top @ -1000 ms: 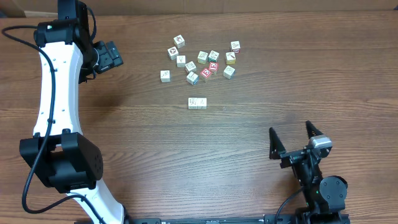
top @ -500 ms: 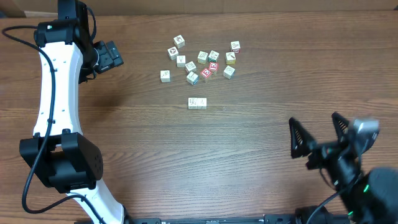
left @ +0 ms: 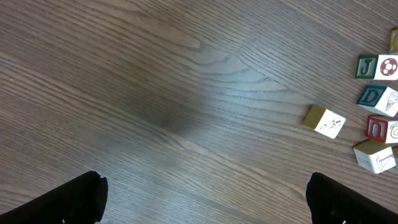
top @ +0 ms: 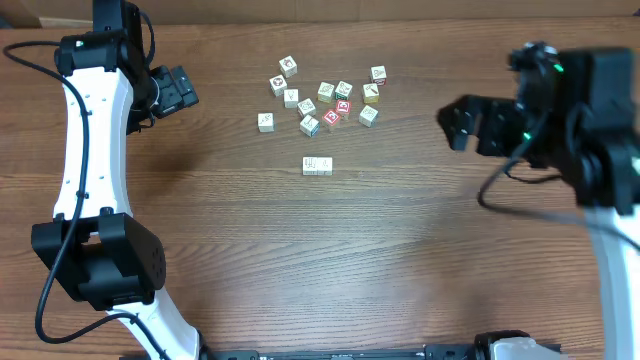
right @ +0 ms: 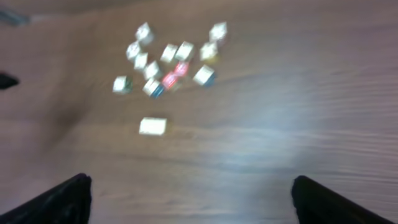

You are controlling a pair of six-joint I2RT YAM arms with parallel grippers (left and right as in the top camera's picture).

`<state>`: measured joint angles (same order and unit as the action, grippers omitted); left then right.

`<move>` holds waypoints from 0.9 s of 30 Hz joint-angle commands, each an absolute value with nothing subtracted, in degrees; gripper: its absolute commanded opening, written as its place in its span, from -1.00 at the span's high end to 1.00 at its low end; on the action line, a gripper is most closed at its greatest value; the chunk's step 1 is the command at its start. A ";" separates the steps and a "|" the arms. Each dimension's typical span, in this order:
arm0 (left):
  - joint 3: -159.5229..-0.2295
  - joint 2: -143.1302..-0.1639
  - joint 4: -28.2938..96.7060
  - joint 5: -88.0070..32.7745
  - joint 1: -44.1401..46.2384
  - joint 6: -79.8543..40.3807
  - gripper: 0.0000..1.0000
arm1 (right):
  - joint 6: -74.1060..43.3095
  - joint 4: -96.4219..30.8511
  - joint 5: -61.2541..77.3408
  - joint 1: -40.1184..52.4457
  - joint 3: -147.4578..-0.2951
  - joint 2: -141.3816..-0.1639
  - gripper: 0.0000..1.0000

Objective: Form a horizontal line
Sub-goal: 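Move the right gripper over the two placed blocks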

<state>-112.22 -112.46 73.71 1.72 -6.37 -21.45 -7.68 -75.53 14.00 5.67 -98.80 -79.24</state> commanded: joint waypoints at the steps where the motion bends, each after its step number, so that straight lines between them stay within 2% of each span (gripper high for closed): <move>1: -112.60 -112.20 73.63 1.48 -5.93 -21.87 -0.99 | -9.89 -76.23 23.42 6.04 -100.18 -84.14 -0.67; 4: -112.60 -112.20 73.58 1.48 -5.93 -21.87 -1.00 | -12.82 -77.12 22.92 8.05 -100.03 -88.44 -0.64; 7: -112.60 -112.20 73.49 1.50 -5.93 -21.85 -0.99 | -18.11 -76.27 17.45 12.16 -99.29 -91.81 -0.71; 8: -112.60 -112.20 73.49 1.48 -5.93 -21.87 -0.99 | -19.73 -75.77 15.16 13.85 -99.07 -92.90 -0.75; 10: -112.60 -112.20 73.47 1.48 -5.93 -21.87 -1.00 | -22.85 -74.28 10.79 17.69 -98.63 -95.48 -1.00; 19: -112.60 -112.20 73.45 1.48 -5.93 -21.87 -1.00 | -30.46 -65.52 -1.30 33.08 -98.61 -109.84 -1.00; 27: -112.60 -112.20 73.45 1.48 -5.93 -21.87 -0.99 | -30.50 -57.67 -4.45 38.04 -98.61 -119.77 -1.00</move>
<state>-112.22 -112.46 73.67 1.74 -6.37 -21.45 -29.45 -58.78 -1.15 38.04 -98.76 -118.15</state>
